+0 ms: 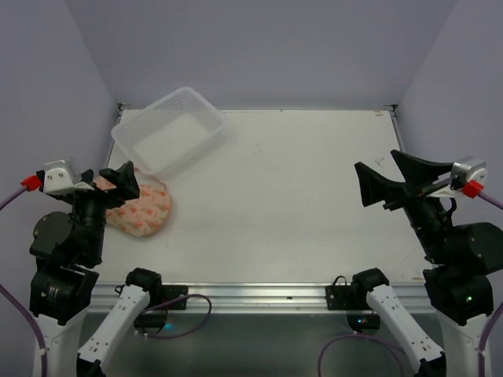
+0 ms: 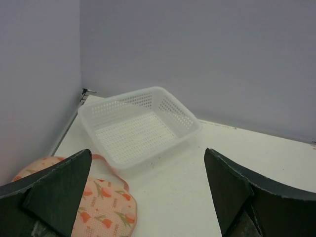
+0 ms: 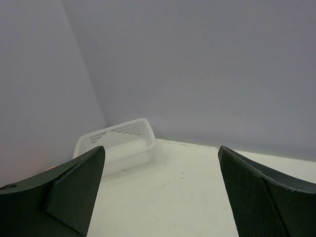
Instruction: Unzip the laundry bag and remove the bra
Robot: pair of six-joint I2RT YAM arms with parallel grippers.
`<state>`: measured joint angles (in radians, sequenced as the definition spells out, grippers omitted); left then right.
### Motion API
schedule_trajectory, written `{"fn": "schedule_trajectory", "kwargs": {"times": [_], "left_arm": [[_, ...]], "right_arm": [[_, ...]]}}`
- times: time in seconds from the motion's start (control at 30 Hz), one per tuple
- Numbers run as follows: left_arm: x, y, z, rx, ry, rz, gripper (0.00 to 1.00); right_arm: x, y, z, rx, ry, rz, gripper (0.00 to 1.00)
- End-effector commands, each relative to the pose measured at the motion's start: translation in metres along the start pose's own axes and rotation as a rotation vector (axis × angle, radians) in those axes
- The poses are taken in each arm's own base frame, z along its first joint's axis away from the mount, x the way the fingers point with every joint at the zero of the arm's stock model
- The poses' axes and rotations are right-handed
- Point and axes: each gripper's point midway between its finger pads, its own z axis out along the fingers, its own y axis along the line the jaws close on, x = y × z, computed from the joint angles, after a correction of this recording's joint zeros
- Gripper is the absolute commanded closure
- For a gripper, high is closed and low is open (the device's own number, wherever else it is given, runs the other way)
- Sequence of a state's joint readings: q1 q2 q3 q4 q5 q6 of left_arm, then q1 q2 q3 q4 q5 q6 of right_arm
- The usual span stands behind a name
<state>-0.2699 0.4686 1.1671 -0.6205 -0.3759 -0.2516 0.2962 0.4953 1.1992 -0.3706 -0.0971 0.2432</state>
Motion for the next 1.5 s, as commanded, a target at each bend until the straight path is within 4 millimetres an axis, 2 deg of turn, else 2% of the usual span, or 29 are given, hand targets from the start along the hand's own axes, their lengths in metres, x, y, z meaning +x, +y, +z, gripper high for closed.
{"fn": "schedule_trajectory", "kwargs": {"times": [0.0, 0.07, 0.17, 0.4, 0.43, 0.5, 0.53, 0.73, 1.03, 1.3, 1.4, 1.47], "left_arm": [[0.011, -0.001, 0.008, -0.011, 0.038, -0.003, 0.00], [0.020, -0.003, 0.012, -0.007, 0.068, 0.001, 0.00], [0.044, -0.003, 0.020, -0.024, 0.144, 0.010, 0.00], [0.154, 0.010, 0.043, -0.161, 0.524, 0.081, 0.00], [0.179, 0.014, 0.046, -0.192, 0.622, 0.119, 0.00], [0.208, 0.027, 0.046, -0.264, 0.725, 0.173, 0.00], [0.229, 0.034, 0.046, -0.318, 0.814, 0.213, 0.00], [0.286, 0.049, 0.049, -0.449, 1.037, 0.308, 0.00], [0.328, 0.059, 0.057, -0.517, 1.068, 0.330, 0.02], [0.357, 0.072, 0.053, -0.579, 1.028, 0.316, 0.05], [0.368, 0.075, 0.052, -0.595, 1.036, 0.313, 0.11], [0.375, 0.078, 0.049, -0.612, 1.052, 0.320, 0.21]], "right_arm": [[0.001, 0.001, 0.006, -0.011, -0.014, 0.009, 0.01], [0.006, -0.001, 0.007, -0.004, -0.003, 0.023, 0.01], [0.020, -0.001, 0.011, -0.010, 0.033, 0.038, 0.01], [0.070, -0.009, 0.021, 0.016, 0.194, 0.107, 0.01], [0.082, -0.010, 0.022, 0.021, 0.225, 0.129, 0.01], [0.093, -0.009, 0.021, 0.011, 0.252, 0.153, 0.01], [0.104, -0.008, 0.020, 0.008, 0.276, 0.177, 0.01], [0.132, -0.009, 0.016, 0.013, 0.333, 0.236, 0.01], [0.147, -0.012, 0.005, 0.029, 0.351, 0.255, 0.01], [0.151, -0.014, 0.003, 0.034, 0.342, 0.263, 0.01], [0.154, -0.012, 0.004, 0.028, 0.348, 0.274, 0.01], [0.157, -0.013, 0.004, 0.028, 0.356, 0.277, 0.01]]}}
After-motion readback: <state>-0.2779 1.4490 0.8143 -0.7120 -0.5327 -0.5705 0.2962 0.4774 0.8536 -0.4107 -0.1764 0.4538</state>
